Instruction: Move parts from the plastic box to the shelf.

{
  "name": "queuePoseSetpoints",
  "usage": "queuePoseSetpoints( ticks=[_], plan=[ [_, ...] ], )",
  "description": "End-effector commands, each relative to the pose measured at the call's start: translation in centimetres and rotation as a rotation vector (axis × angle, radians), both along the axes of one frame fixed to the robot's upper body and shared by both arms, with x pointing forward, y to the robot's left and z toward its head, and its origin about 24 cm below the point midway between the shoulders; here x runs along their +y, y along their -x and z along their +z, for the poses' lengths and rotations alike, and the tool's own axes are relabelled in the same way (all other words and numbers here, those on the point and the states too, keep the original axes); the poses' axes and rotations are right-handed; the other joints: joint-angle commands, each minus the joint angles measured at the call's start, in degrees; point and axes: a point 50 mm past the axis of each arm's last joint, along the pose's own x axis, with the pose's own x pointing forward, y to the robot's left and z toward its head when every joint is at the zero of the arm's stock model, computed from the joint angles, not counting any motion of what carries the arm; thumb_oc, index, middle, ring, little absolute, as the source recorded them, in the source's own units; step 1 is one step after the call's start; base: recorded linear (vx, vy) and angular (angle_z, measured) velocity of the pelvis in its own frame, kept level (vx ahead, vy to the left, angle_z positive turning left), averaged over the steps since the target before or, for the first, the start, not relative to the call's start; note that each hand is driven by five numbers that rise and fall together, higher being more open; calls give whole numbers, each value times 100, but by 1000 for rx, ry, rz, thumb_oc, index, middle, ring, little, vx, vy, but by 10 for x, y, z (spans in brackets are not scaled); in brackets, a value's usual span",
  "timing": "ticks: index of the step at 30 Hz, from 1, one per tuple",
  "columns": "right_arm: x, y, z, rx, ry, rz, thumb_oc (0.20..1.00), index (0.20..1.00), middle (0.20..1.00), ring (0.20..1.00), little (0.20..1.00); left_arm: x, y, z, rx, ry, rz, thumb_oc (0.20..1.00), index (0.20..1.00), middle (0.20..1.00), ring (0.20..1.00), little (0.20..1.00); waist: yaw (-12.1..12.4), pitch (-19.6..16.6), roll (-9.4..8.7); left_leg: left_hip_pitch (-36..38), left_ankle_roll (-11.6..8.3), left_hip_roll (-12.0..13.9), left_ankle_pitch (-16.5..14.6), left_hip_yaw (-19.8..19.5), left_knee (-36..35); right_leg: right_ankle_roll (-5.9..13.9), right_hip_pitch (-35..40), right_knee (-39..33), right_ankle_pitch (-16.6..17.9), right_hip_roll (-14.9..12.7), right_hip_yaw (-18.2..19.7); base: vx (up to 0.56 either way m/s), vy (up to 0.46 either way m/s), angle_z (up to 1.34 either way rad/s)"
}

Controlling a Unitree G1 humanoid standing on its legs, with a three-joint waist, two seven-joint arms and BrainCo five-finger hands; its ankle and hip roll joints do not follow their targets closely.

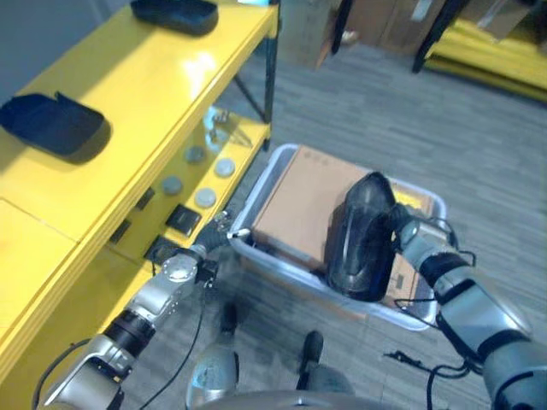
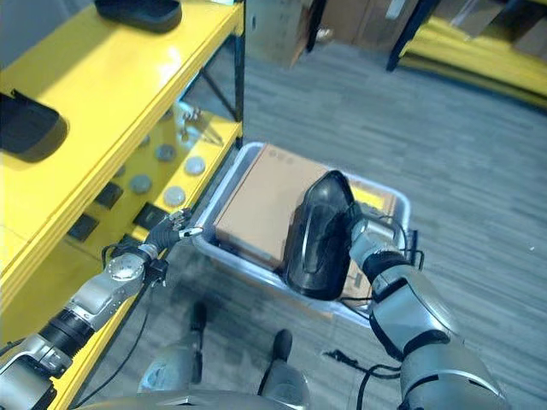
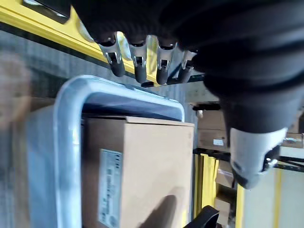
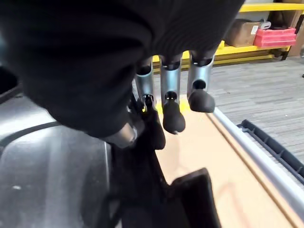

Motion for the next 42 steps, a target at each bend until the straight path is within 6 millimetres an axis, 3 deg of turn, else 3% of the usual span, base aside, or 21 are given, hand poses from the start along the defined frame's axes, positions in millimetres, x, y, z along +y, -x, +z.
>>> queuePoseSetpoints(
  ticks=[1, 5, 6, 7, 11, 14, 21, 26, 35, 42],
  plan=[
    [-13, -27, 85, -188, 119, 36, 200, 200, 200, 200, 200, 0, -27, 47, -215, 59, -13, 1000, 1000, 1000, 1000, 1000, 140, 440, 5, 147, -52, -155, -636, 106, -20, -18, -25, 53, -246, -149, -211, -46, -2, 13],
    [-20, -28, 99, -238, 138, 23, 200, 200, 200, 200, 200, 6, -29, 51, -229, 64, -10, 1000, 1000, 1000, 1000, 1000, 154, 621, 114, 19, -67, -178, -574, 52, -20, -24, -156, 83, -212, -172, -252, -25, -1, 14],
    [-20, -29, 103, -260, 151, 18, 661, 661, 661, 661, 661, 6, -29, 51, -231, 64, -13, 1000, 1000, 1000, 1000, 1000, 156, 649, 134, 2, -67, -187, -568, 40, -20, -26, -177, 90, -208, -178, -255, 0, 0, 0],
    [-21, -29, 106, -270, 164, 16, 1000, 1000, 1000, 1000, 1000, 6, -28, 51, -231, 66, -16, 1000, 1000, 1000, 1000, 1000, 156, 667, 149, -8, -69, -191, -569, 34, -20, -24, -193, 96, -205, -186, -263, 0, 0, 0],
    [-27, -26, 108, -334, 186, 5, 1000, 1000, 1000, 1000, 1000, 5, -25, 48, -224, 76, -23, 1000, 1000, 1000, 1000, 1000, 132, 678, 187, 27, -75, -200, -576, 4, -20, -20, -165, 112, -208, -216, -300, 20, 18, 5],
    [-30, -22, 114, -475, 176, -27, 1000, 1000, 1000, 1000, 1000, 5, -21, 44, -219, 86, -17, 1000, 1000, 1000, 1000, 1000, 68, 647, 172, 99, -70, -198, -599, 33, -20, -12, -130, 135, -207, -236, -274, 46, 37, 4],
    [-23, -8, 131, -758, 87, 14, 1000, 1000, 1000, 1000, 1000, -3, -11, 42, -187, 177, -2, 1000, 1000, 1000, 1000, 1000, -282, 594, 196, 273, -35, -181, -705, 231, -20, -17, -135, 232, -265, -240, -62, 43, 59, -6],
    [-6, -1, 122, -844, -98, 43, 1000, 1000, 1000, 1000, 1000, -3, -7, 32, -132, 233, 44, 1000, 1000, 1000, 1000, 1000, -492, 634, 278, 347, -65, -176, -754, 344, -20, -21, -132, 195, -271, -240, 110, 28, 74, -19],
    [9, 1, 81, -726, -256, 57, 1000, 1000, 1000, 1000, 1000, -8, 0, 19, -89, 258, 70, 1000, 1000, 1000, 1000, 1000, -542, 681, 415, 376, -101, -179, -742, 430, -20, -43, -114, 198, -291, -277, 116, 17, 38, -6],
    [31, 5, 79, -809, -311, 131, 1000, 1000, 1000, 1000, 1000, -8, 4, 15, -79, 257, 75, 1000, 1000, 1000, 1000, 1000, -538, 669, 428, 397, -101, -176, -730, 435, -20, -55, -98, 236, -308, -283, 93, 4, 1, 0]
  ],
)
